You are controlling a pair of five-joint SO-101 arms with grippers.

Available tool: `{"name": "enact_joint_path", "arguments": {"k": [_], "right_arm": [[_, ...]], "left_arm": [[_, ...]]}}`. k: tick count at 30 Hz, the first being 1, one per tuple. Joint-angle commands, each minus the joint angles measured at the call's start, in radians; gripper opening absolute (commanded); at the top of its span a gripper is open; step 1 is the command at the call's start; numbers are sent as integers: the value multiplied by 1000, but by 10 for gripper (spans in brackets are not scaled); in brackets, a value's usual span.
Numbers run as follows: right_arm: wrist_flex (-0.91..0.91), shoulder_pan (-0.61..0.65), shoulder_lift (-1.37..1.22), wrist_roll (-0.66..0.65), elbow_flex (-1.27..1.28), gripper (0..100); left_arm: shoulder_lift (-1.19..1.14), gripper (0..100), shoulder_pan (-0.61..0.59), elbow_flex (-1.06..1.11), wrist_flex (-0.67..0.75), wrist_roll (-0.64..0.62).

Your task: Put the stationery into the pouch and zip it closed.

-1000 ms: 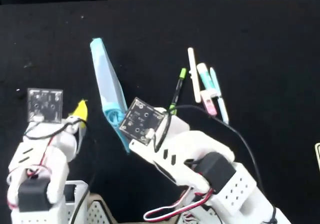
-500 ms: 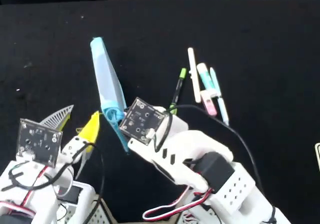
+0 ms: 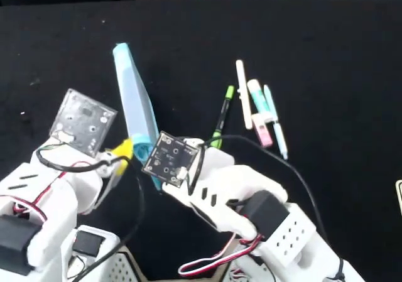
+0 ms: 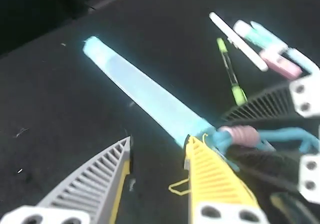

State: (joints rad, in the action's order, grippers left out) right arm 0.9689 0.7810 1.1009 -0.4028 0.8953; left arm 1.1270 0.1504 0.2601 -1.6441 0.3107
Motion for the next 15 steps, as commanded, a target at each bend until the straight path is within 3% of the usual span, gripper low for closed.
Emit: {"name": "enact_joint_path", "arguments": {"k": [1, 12, 15], "right_arm": [[-11, 8, 13, -11, -7, 11], [-11, 8, 13, -9, -4, 11], [-11, 8, 13, -8, -7, 11]], "left_arm": [[-91, 182, 77, -130, -78, 14], [-149, 182, 88, -116, -77, 18], [-146, 182, 88, -42, 9, 15]]}}
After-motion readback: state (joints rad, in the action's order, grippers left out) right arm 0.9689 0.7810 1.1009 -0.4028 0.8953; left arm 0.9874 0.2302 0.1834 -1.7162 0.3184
